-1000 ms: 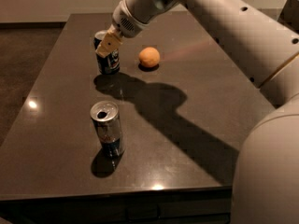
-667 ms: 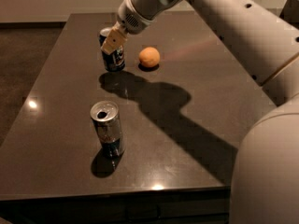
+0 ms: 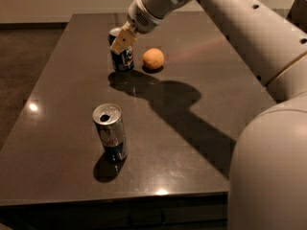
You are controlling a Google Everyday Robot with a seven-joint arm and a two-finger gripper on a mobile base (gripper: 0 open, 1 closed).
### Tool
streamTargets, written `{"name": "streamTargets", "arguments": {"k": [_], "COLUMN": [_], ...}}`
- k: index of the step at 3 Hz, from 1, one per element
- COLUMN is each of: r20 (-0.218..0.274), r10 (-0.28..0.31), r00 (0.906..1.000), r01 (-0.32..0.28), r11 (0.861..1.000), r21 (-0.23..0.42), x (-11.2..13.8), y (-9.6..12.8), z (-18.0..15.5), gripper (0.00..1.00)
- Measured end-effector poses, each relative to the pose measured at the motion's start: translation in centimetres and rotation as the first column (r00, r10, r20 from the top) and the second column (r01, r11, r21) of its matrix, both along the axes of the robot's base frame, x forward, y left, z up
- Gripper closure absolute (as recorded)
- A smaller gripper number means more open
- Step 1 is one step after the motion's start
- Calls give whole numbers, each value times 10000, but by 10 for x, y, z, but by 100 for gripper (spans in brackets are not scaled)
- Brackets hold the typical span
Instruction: Move pepsi can near orange
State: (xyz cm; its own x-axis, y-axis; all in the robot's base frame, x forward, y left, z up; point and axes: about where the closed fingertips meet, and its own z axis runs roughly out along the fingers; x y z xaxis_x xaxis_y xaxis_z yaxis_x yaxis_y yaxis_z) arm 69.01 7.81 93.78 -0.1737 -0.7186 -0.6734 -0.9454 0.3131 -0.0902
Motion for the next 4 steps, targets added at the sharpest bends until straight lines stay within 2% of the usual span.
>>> {"name": "streamTargets", "arguments": {"k": [1,3,4], "r20": [-5,-67,-104], "r10": [-165,-388,-362], "r00": [9999,9992,9993], "r01": [165,388,362], "r11": [9998,9992,9993], "r21": [-76,30,33], "x": [6,12,12], "y": [-7,-18,-16], "z": [-5,-17,-20], "gripper": [84,39,16]}}
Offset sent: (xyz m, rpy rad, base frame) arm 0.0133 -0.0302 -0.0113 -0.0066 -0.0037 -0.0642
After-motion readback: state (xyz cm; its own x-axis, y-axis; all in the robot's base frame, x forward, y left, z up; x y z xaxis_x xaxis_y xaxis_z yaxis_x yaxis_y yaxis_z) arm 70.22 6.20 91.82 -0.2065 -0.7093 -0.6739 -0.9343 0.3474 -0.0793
